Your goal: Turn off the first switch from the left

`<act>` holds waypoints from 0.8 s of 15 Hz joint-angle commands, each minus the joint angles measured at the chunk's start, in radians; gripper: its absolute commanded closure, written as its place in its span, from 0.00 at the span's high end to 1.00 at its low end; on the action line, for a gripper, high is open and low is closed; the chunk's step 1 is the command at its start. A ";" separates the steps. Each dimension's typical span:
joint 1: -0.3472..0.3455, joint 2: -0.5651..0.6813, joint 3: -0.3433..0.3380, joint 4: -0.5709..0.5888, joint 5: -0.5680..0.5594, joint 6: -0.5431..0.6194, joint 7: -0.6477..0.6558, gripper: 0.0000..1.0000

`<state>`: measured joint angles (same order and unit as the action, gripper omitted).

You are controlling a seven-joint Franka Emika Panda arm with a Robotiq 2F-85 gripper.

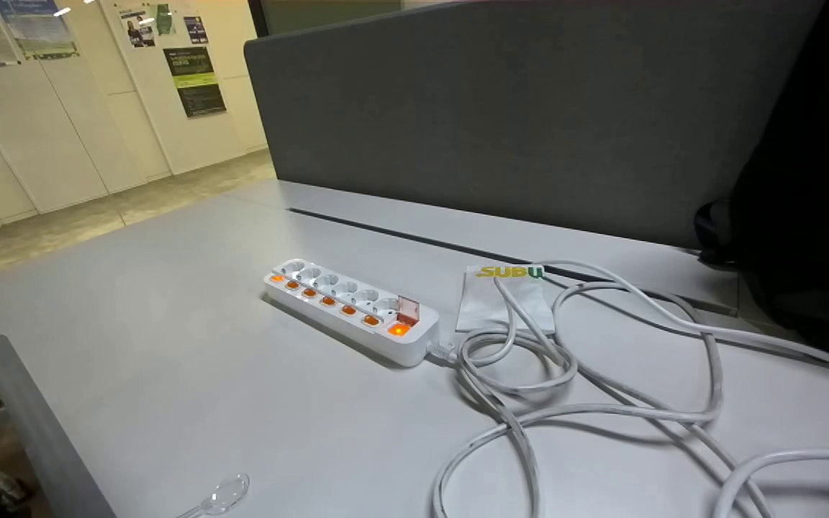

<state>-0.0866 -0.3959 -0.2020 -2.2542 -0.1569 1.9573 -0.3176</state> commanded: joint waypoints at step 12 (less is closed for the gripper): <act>0.075 0.654 0.182 0.153 0.034 0.346 0.457 1.00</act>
<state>-0.0404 0.1500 -0.0343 -2.1921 -0.1752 2.3285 0.0536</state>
